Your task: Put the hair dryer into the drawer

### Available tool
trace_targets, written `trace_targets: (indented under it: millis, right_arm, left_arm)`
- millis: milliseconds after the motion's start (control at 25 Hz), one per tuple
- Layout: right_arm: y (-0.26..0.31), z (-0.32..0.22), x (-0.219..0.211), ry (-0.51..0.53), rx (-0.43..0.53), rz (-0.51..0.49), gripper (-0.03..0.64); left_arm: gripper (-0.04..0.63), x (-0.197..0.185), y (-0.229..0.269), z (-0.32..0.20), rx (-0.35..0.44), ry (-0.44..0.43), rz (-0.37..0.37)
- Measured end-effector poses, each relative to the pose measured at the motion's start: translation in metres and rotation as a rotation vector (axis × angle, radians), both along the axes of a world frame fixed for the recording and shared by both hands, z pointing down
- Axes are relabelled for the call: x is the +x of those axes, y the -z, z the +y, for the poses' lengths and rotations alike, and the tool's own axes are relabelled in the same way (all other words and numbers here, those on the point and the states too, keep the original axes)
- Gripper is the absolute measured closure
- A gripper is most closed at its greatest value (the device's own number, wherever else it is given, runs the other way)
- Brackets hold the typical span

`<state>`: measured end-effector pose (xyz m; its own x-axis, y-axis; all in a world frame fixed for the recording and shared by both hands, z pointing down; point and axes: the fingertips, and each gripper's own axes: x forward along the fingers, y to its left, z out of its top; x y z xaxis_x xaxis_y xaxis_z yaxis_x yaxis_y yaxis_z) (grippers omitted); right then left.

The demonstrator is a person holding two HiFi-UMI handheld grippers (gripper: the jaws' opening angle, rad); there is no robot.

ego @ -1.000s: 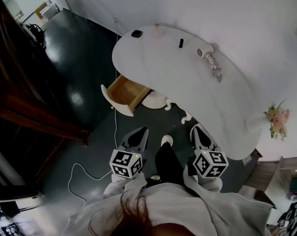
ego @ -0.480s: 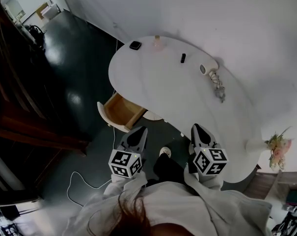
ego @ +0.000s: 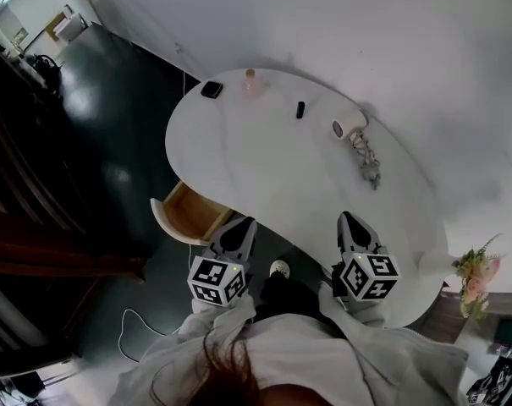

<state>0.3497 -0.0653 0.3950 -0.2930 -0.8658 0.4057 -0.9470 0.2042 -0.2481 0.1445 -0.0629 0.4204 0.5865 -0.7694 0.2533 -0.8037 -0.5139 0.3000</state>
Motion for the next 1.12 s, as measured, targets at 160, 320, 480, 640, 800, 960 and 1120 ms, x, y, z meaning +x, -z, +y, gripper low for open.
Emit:
trace_targets:
  millis: [160,320,480,640,800,960,1120]
  right_arm:
    - [-0.006,-0.021,0.023,-0.018,-0.01,0.021,0.566]
    - [-0.012,-0.038,0.043,-0.032,-0.013,0.029,0.566]
    - [-0.02,-0.054,0.058,-0.036,-0.02,0.035,0.566]
    - [-0.018,-0.073,0.072,-0.05,0.0,0.051,0.565]
    - [-0.014,-0.088,0.088,-0.072,0.019,0.082,0.515]
    - [-0.012,-0.107,0.105,-0.089,0.029,0.107,0.474]
    - [-0.015,-0.13,0.115,-0.07,0.025,0.156,0.421]
  left_arm:
    - [0.572,0.014,-0.008,-0.023,-0.016,-0.02,-0.008]
    - [0.572,0.033,-0.016,-0.04,-0.033,-0.043,-0.012]
    - [0.572,0.049,-0.017,-0.054,-0.042,-0.071,-0.011]
    - [0.572,0.062,-0.015,-0.065,-0.042,-0.1,-0.019]
    - [0.572,0.068,-0.013,-0.074,-0.04,-0.114,-0.025]
    - [0.572,0.077,-0.009,-0.088,-0.027,-0.125,-0.008]
    - [0.572,0.088,-0.011,-0.1,-0.03,-0.163,-0.01]
